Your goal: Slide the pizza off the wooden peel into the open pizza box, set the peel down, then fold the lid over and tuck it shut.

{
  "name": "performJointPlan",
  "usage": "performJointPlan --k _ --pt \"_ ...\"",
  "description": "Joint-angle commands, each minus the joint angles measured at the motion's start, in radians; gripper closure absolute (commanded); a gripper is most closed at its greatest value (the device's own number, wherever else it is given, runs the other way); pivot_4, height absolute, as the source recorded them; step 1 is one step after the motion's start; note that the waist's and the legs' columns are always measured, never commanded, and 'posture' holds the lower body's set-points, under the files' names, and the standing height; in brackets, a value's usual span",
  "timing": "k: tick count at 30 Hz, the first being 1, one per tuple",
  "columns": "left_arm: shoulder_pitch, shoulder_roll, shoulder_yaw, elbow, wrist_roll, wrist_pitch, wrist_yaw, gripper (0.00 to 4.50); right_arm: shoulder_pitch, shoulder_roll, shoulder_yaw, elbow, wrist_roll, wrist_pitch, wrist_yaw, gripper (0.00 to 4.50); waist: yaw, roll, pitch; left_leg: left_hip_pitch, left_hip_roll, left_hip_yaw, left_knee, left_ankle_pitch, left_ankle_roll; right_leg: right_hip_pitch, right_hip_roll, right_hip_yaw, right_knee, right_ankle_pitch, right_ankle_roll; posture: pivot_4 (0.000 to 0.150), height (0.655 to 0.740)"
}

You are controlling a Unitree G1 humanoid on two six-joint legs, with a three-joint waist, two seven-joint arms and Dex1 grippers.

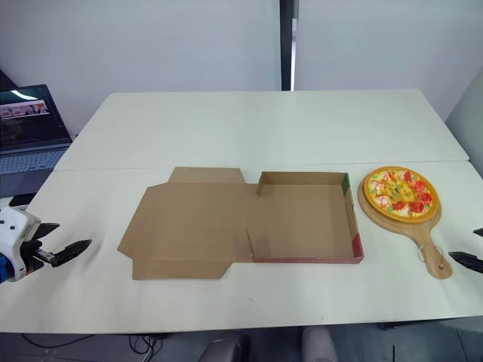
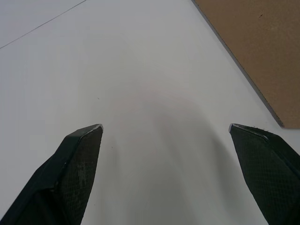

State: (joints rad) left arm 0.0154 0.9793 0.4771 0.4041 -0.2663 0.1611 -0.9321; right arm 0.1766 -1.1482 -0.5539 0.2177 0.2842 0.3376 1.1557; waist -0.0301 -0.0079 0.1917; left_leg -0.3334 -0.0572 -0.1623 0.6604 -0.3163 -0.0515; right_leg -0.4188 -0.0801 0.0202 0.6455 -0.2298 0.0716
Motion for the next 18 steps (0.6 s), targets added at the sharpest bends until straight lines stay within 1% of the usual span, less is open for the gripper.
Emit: performJointPlan --k 1,9,13,18 --pt "-0.011 0.015 0.015 -0.002 -0.012 -0.011 -0.014 0.0 0.0 -0.007 -0.024 -0.019 -0.003 -0.009 -0.004 0.04 0.0 0.0 0.0 0.0 0.0 0.0 0.0 0.0 0.0 0.0 0.0 0.0 0.0 0.0 0.0 0.15 0.7341" --pt "-0.028 0.029 0.007 0.024 -0.019 -0.083 -0.109 0.0 -0.01 -0.012 -0.025 -0.002 -0.038 0.015 -0.073 0.04 0.0 0.0 0.0 0.0 0.0 0.0 0.0 0.0 0.0 0.0 0.0 0.0 0.0 0.0 0.0 0.15 0.7341" --pt "-0.077 0.036 0.01 0.057 -0.051 -0.037 -0.153 0.0 -0.016 -0.014 -0.033 -0.003 -0.012 0.038 -0.053 0.04 0.0 0.0 0.0 0.0 0.0 0.0 0.0 0.0 0.0 0.0 0.0 0.0 0.0 0.0 0.0 0.15 0.7341" --pt "-0.101 0.038 0.007 0.071 -0.057 -0.035 -0.175 0.0 -0.011 -0.012 -0.042 -0.014 -0.007 0.05 -0.042 0.04 -0.001 0.0 0.0 0.0 0.0 0.0 0.0 0.0 0.0 0.0 0.0 0.0 0.0 0.0 0.0 0.15 0.7341"
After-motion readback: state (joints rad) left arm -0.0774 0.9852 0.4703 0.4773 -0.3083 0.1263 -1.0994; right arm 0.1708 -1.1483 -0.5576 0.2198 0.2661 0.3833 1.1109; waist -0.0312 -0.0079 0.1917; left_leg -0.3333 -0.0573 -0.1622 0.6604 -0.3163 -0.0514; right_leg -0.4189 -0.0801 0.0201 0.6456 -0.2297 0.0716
